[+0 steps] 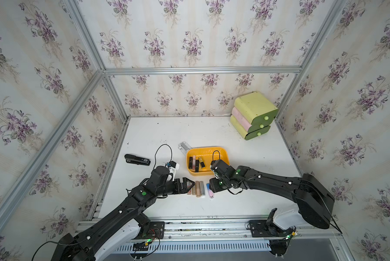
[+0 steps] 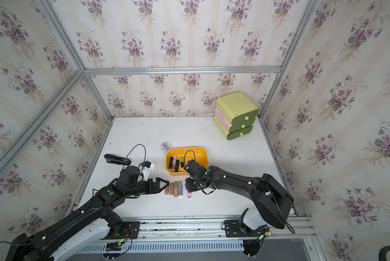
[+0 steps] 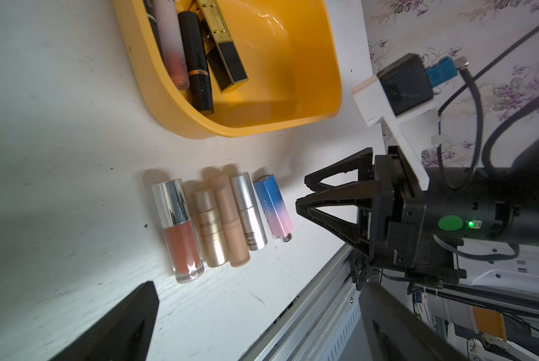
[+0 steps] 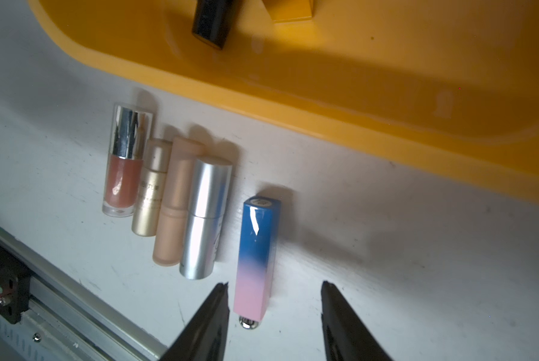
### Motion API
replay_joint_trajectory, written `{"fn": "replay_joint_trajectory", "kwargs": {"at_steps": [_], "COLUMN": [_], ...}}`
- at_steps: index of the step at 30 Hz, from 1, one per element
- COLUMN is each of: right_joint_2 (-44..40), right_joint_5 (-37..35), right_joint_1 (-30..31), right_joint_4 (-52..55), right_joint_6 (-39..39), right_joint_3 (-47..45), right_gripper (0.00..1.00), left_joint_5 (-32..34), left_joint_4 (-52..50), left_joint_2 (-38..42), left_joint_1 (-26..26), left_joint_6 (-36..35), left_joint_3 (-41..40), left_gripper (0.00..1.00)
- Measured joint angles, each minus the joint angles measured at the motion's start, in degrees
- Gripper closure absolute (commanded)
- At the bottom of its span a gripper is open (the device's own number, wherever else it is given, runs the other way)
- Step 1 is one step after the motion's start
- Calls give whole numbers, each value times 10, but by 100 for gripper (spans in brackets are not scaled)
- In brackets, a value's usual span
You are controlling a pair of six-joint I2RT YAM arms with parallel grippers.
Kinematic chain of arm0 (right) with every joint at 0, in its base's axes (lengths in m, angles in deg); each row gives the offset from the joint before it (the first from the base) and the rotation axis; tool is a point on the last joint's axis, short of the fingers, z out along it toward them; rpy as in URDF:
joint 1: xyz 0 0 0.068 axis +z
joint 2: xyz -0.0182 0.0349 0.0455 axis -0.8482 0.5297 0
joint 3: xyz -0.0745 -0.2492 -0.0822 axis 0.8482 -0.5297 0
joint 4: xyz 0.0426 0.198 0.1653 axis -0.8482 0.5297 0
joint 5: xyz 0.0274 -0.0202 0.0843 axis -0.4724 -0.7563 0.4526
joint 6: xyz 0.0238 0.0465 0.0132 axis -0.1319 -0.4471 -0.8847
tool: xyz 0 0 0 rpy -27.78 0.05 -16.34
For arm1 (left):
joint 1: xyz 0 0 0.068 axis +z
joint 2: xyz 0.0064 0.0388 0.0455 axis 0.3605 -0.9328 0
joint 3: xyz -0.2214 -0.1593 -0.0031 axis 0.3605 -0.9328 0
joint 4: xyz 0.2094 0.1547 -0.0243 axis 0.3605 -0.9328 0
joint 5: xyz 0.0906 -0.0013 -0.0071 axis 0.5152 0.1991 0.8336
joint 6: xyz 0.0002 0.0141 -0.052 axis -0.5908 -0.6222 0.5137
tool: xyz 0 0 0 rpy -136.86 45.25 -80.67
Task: Put the lipstick into the storage box
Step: Pick up the lipstick at the center of the board.
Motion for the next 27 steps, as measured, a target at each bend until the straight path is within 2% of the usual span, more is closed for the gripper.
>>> {"fn": "replay_joint_trajectory", "kwargs": {"at_steps": [13,27], "right_joint_2": [70,107], "right_joint_5": [-13,-31], "right_joint_1": [21,27], "right_joint_4": [-16,-11], "right_joint_6": [0,4], "right_joint_3": [45,60], "right_gripper": [48,50], "left_joint_5": [12,15], "left_joint_4": [-25,-31], "left_joint_2": [20,20], "left_joint_1": [0,0], "left_joint_6": [-7,-15], "left_joint_3": [-4,-4], "left_gripper": [0,0]}}
